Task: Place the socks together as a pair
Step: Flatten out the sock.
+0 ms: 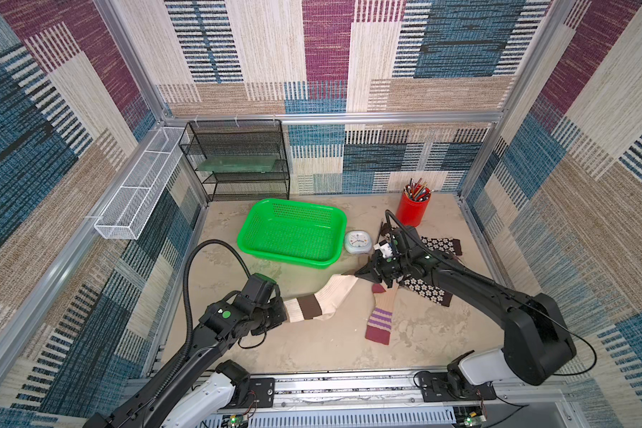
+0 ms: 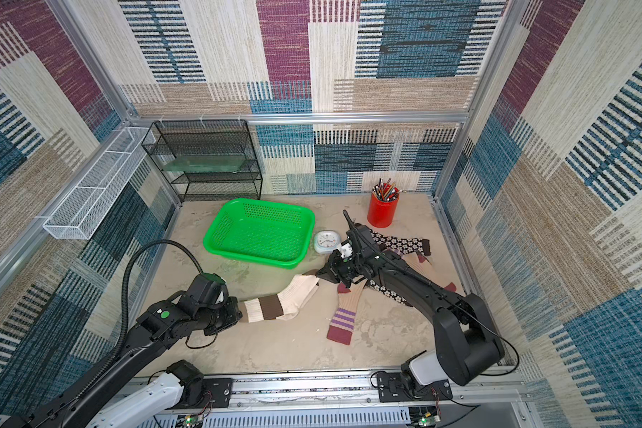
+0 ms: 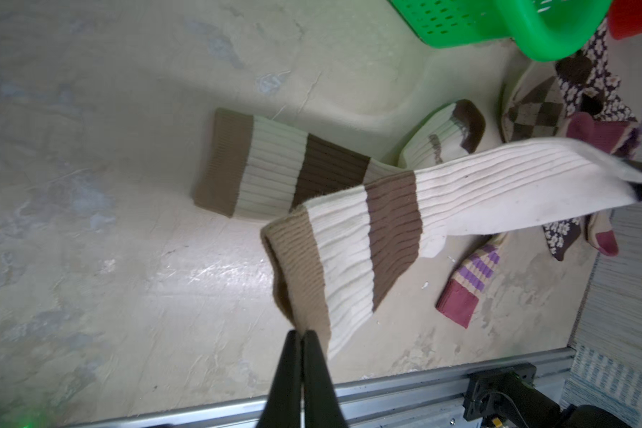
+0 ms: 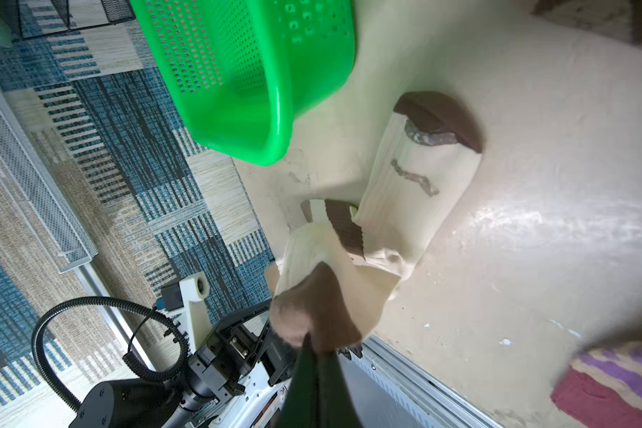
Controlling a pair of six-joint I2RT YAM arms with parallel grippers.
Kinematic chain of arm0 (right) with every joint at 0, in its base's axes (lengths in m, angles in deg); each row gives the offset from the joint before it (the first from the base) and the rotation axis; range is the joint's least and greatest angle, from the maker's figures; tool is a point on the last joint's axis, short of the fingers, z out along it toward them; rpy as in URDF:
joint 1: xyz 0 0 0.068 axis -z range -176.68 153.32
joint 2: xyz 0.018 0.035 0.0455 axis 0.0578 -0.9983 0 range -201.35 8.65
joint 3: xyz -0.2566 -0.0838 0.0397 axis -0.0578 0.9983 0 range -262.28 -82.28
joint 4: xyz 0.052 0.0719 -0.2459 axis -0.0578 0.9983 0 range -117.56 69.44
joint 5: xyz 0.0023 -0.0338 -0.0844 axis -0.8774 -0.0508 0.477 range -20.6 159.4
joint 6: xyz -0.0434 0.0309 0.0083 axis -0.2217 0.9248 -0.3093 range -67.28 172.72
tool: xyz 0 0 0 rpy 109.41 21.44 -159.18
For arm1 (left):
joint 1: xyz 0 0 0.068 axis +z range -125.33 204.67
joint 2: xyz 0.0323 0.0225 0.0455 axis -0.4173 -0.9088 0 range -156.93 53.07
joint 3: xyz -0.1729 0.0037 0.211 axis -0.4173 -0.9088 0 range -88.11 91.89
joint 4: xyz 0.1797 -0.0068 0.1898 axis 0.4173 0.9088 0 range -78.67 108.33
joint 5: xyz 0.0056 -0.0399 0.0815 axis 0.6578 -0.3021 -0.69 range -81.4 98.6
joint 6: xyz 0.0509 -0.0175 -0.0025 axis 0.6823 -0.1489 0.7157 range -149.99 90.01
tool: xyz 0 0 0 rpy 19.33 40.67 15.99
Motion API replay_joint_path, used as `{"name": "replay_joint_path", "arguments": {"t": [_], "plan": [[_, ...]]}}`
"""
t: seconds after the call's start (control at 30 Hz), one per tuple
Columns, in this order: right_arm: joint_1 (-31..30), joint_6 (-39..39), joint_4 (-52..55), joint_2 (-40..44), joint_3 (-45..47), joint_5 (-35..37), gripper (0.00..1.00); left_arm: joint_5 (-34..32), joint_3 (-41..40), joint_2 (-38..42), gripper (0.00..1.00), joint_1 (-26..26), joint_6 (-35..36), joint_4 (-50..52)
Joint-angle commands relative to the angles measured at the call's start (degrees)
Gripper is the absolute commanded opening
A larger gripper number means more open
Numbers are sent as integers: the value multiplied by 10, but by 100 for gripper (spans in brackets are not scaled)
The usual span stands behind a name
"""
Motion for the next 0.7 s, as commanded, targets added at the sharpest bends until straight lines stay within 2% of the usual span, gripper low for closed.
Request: {"name": "replay_joint_path", "arguments": {"t": [0.0,0.17,0.4,0.5,0.57,0.67], "plan": [[-3,-14,-11,-25,-11,12,0,-19,-12,-3,0,11,16,2],[-1,-35,-11,-67,-12,11,0,-17,-27,-49,0,18,32,-44],[2,-70,-8,-141,-32,27,11,-46,-49,-101,0,27,53,-105],[6,-98,16,-171,-59,37,25,-49,-54,-131,0,28,59,-138],[7,-121,39,-185,-78,46,38,-54,-52,-147,0,28,64,-144],[13,-165,91,-198,-105,72,50,-69,-51,-150,0,29,69,-143]]}}
